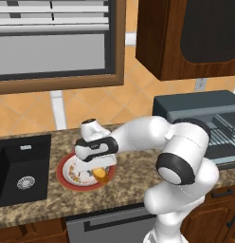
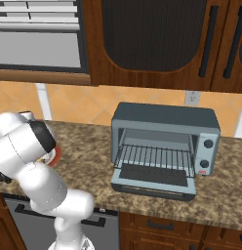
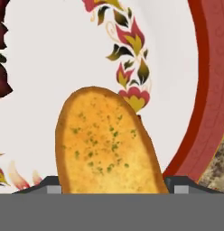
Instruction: Pick up the kebab skewer and baguette bread, and place them inside the toaster oven. Close the toaster oven door and start by setting the timer.
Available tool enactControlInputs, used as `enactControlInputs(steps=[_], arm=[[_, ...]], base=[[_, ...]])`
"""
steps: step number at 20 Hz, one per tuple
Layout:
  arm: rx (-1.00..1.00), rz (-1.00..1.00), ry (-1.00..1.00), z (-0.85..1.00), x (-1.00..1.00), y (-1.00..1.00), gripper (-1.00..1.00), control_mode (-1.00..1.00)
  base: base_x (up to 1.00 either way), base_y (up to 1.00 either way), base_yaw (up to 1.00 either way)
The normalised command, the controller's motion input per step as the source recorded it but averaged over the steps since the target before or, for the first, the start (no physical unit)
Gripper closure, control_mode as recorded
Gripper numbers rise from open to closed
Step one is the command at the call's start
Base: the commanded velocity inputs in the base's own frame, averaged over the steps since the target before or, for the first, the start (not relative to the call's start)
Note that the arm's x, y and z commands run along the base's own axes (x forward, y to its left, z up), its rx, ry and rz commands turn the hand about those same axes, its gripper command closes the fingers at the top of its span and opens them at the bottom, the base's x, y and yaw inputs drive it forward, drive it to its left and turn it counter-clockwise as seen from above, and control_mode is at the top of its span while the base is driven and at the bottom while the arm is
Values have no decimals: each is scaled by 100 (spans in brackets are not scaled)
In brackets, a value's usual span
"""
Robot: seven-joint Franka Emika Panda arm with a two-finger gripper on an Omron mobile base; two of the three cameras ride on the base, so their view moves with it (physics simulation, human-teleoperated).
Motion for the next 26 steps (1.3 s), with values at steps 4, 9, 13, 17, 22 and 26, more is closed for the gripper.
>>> enactControlInputs(steps=[4,9,13,17,22,26], arm=[[10,-4,0,98,-21,-35,100,-100],[14,-14,0,92,-44,-61,100,-100],[18,-21,0,79,-56,-79,100,-100],[19,-24,0,59,-48,-85,100,-100],[18,-27,0,31,-48,-86,100,-100],[16,-29,0,27,-43,-86,100,-100]], base=[[0,0,0],[0,0,0],[0,0,0],[0,0,0],[0,0,0],[0,0,0]])
